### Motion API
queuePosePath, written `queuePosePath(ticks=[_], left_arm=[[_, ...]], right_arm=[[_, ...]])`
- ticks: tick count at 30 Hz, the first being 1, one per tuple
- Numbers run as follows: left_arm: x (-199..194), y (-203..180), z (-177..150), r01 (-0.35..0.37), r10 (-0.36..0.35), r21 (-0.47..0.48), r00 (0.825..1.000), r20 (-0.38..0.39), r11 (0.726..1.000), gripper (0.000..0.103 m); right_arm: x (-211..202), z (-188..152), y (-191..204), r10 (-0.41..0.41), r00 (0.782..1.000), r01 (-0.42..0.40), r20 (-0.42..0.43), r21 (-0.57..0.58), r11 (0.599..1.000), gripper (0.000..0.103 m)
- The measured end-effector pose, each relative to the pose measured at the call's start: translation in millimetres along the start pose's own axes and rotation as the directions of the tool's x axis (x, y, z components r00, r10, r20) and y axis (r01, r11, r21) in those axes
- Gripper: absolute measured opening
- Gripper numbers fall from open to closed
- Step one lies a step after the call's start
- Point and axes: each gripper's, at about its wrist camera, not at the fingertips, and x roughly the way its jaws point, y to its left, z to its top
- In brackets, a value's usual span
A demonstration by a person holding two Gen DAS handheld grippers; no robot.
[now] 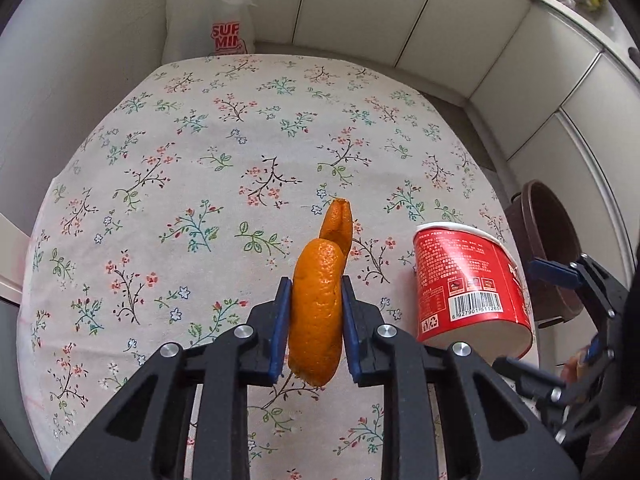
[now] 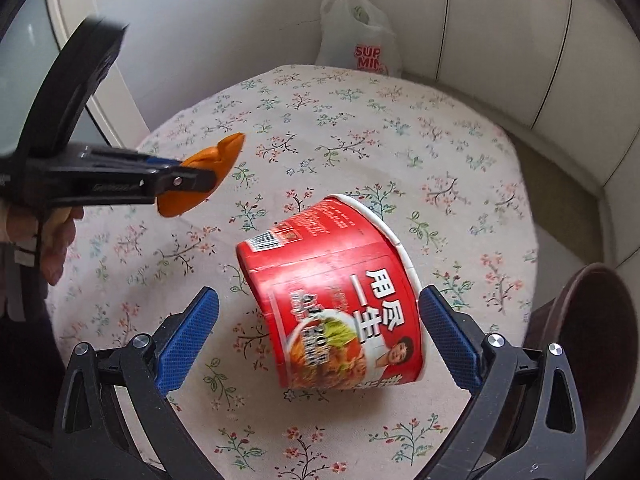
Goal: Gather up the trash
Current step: 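Grasp the red noodle cup with the right tool, carry it over the bin and release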
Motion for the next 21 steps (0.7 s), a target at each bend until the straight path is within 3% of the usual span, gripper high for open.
queuePosePath(ticks=[4, 8, 12, 13, 14, 21], left_arm=[[0.6, 6.1, 0.6, 0.001, -0.001, -0.011, 1.0, -0.002, 1.0, 0.024], [0.8, 6.5, 0.6, 0.002, -0.002, -0.016, 1.0, -0.003, 1.0, 0.024], [1.1, 6.2, 0.3, 0.005, -0.005, -0.018, 1.0, -0.004, 1.0, 0.024], [0.5, 6.3, 0.6, 0.005, -0.005, -0.019, 1.0, -0.002, 1.0, 0.024], [0.2, 6.8, 0.8, 0.005, -0.005, -0.02, 1.0, -0.001, 1.0, 0.024], [-3.2, 6.8, -0.4, 0.001, 0.0, -0.025, 1.0, 0.022, 1.0, 0.024]], right_arm=[[10.9, -1.1, -30.2, 0.065, 0.998, -0.064, -0.007, 0.111, 0.992, 0.096], [21.1, -3.5, -46.5, 0.2, 0.98, -0.192, -0.018, 0.206, 0.96, 0.096], [32.4, -7.0, -44.9, 0.243, 0.969, -0.224, -0.053, 0.234, 0.946, 0.096], [32.5, -7.2, -42.1, 0.243, 0.968, -0.224, -0.056, 0.228, 0.947, 0.096], [31.5, -6.7, -39.8, 0.237, 0.97, -0.221, -0.051, 0.216, 0.951, 0.088], [19.5, -1.4, -15.1, 0.174, 0.985, -0.173, -0.002, 0.12, 0.978, 0.086]])
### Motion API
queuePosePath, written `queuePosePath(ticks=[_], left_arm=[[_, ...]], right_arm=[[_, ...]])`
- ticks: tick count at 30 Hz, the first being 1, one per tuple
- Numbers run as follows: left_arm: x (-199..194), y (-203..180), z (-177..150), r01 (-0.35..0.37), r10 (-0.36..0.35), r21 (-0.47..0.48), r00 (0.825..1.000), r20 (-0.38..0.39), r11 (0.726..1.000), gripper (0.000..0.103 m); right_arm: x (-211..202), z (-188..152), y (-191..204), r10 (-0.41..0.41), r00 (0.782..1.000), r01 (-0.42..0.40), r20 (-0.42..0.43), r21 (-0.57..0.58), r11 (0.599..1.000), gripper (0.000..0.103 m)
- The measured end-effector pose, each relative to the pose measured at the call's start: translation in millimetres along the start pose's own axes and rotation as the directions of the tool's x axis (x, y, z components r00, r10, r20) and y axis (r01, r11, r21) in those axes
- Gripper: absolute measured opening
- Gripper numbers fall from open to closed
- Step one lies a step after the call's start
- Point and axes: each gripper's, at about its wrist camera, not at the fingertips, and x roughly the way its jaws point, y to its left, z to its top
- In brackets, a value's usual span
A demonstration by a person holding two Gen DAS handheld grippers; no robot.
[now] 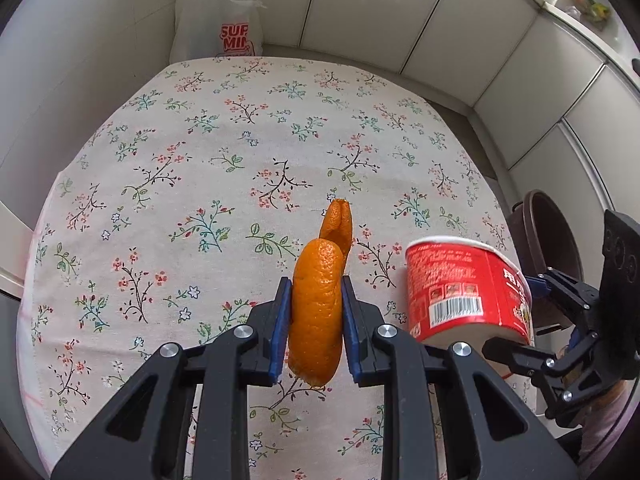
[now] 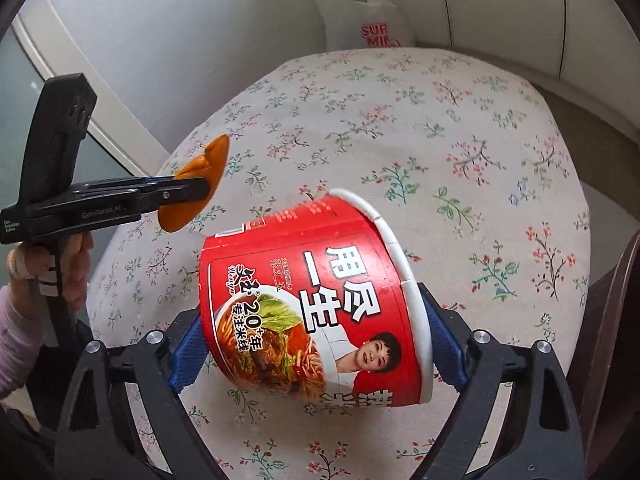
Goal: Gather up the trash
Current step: 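Grasp the red noodle cup with the right tool, carry it over the bin and release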
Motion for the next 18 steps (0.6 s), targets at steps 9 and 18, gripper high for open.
queuePosePath(ticks=[9, 18], left_arm=[[-6.8, -4.5, -2.0, -0.001, 0.001, 0.003, 1.0, 0.027, 1.0, 0.024], [-8.1, -20.1, -8.7, 0.003, -0.004, 0.028, 0.999, 0.035, 1.0, 0.024]], right_arm=[[-37.0, 14.5, 11.5, -0.026, 0.989, 0.026, 0.142, 0.002, 1.0, 0.086], [-115.0, 18.8, 2.6, -0.112, 0.923, 0.08, 0.367, 0.102, 0.992, 0.086]])
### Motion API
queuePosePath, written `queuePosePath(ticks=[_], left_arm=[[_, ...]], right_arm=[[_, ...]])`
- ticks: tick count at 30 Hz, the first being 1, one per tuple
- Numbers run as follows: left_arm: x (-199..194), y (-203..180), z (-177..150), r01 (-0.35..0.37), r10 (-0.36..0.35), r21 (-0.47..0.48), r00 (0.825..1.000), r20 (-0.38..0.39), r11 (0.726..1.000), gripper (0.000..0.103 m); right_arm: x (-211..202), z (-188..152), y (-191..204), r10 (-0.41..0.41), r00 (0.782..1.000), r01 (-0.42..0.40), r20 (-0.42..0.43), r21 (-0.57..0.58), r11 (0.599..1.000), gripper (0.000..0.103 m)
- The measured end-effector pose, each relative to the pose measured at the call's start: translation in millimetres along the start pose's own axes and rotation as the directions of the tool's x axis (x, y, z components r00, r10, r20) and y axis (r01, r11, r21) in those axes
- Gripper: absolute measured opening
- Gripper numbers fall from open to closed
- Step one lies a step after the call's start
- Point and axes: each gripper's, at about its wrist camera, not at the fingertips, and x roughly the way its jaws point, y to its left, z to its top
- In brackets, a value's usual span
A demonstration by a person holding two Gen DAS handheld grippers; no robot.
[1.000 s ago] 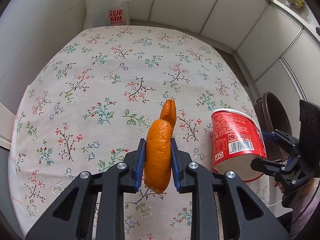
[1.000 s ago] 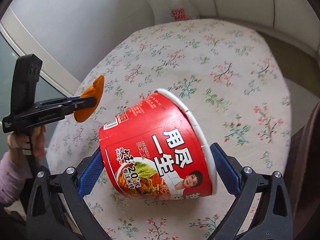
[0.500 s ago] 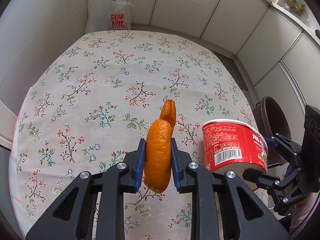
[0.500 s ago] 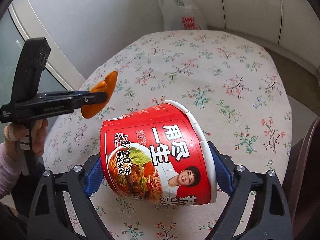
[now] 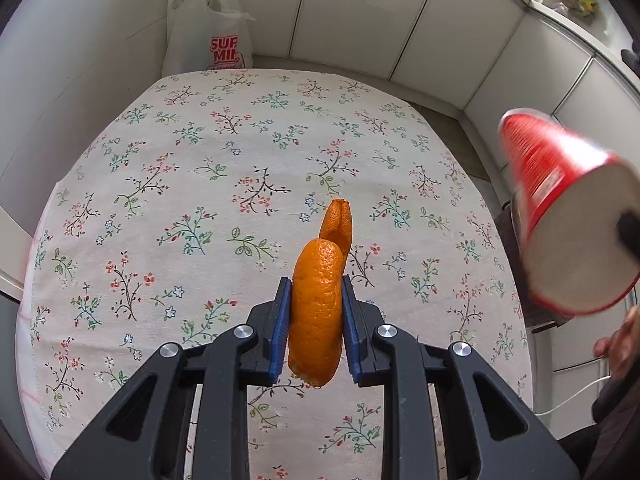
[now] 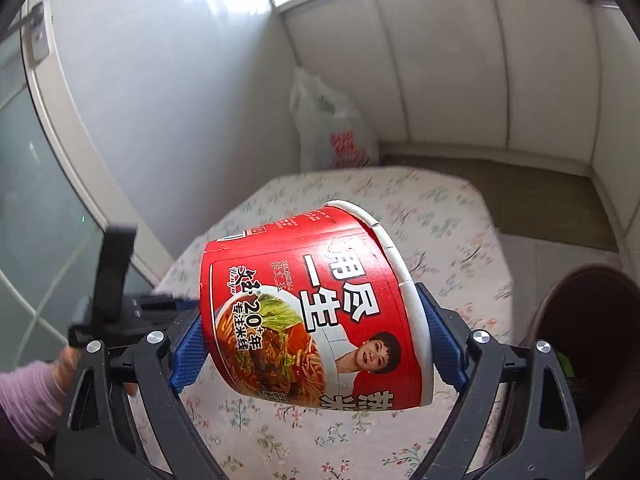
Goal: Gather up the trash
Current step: 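Grasp the red noodle cup with the right tool, carry it over the bin and release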
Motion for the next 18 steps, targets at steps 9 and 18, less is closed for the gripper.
queuePosePath(ticks=[9, 18], left_arm=[[0.8, -18.8, -9.8, 0.016, -0.016, 0.022, 1.0, -0.004, 1.0, 0.024], [-3.1, -36.2, -21.8, 0.024, -0.024, 0.044, 1.0, 0.001, 0.999, 0.024]], right_arm=[[-66.5, 13.1, -27.9, -0.148, 0.973, 0.134, 0.18, 0.084, 0.987, 0.086], [-100.7, 13.0, -77.3, -0.38, 0.893, 0.314, 0.242, 0.27, 0.91, 0.086]])
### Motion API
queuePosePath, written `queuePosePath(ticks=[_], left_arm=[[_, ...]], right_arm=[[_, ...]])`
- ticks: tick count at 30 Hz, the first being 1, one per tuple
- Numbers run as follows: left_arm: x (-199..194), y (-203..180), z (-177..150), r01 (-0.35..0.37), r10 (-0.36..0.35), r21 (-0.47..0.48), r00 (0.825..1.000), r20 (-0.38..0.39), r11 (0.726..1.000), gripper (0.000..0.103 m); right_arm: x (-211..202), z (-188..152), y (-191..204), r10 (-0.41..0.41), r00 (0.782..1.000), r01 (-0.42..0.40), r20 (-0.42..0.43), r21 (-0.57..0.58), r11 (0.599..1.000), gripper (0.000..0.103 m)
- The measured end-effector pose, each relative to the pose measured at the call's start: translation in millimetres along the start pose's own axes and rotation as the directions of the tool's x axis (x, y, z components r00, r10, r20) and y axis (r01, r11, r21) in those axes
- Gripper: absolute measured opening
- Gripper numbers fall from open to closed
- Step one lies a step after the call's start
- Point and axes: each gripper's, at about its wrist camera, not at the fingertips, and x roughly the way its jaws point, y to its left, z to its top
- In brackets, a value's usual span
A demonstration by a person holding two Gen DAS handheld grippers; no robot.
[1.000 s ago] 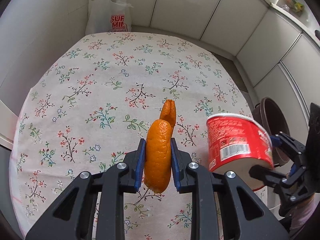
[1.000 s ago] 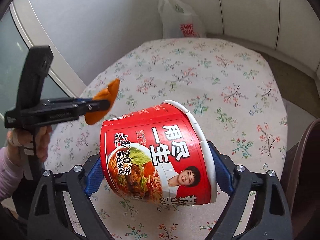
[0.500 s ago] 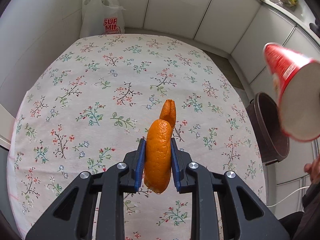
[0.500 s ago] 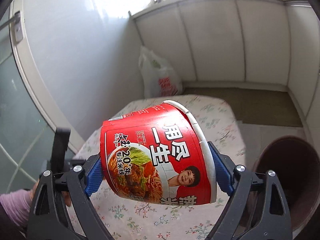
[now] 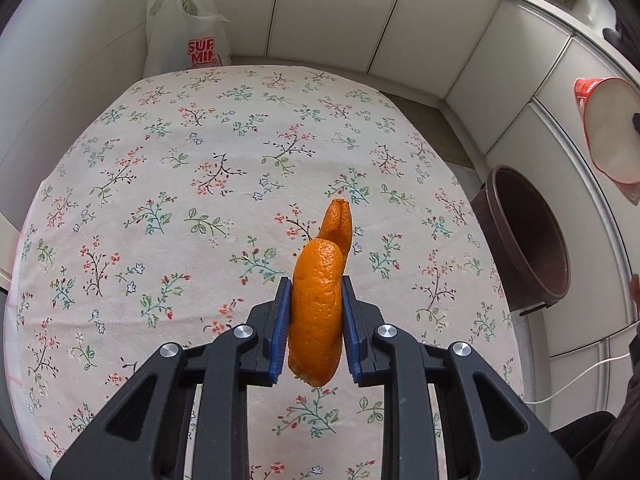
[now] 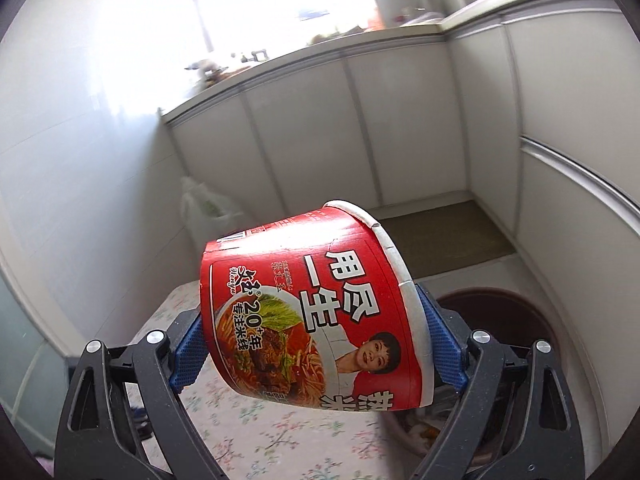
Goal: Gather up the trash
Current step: 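Grasp the red noodle cup with the right tool, carry it over the bin and release, then carry the orange peel over the bin and open the left tool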
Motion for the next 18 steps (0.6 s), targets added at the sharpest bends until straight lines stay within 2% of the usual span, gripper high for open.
queuePosePath(ticks=[7, 14, 18], left_arm=[[1.4, -8.3, -9.2, -0.004, 0.004, -0.002, 1.0, -0.004, 1.0, 0.024], [3.0, -26.1, -15.8, 0.019, -0.019, -0.007, 1.0, -0.006, 1.0, 0.024], [2.5, -42.6, -10.7, 0.044, -0.044, -0.013, 0.999, 0.005, 0.999, 0.024]], right_arm=[[11.4, -1.2, -39.1, -0.182, 0.983, 0.184, -0.03, 0.125, 0.975, 0.087], [29.5, -8.4, -63.9, -0.341, 0.933, 0.356, -0.118, 0.147, 0.923, 0.088], [23.9, -8.7, -67.4, -0.39, 0.913, 0.405, -0.119, 0.163, 0.9, 0.096]])
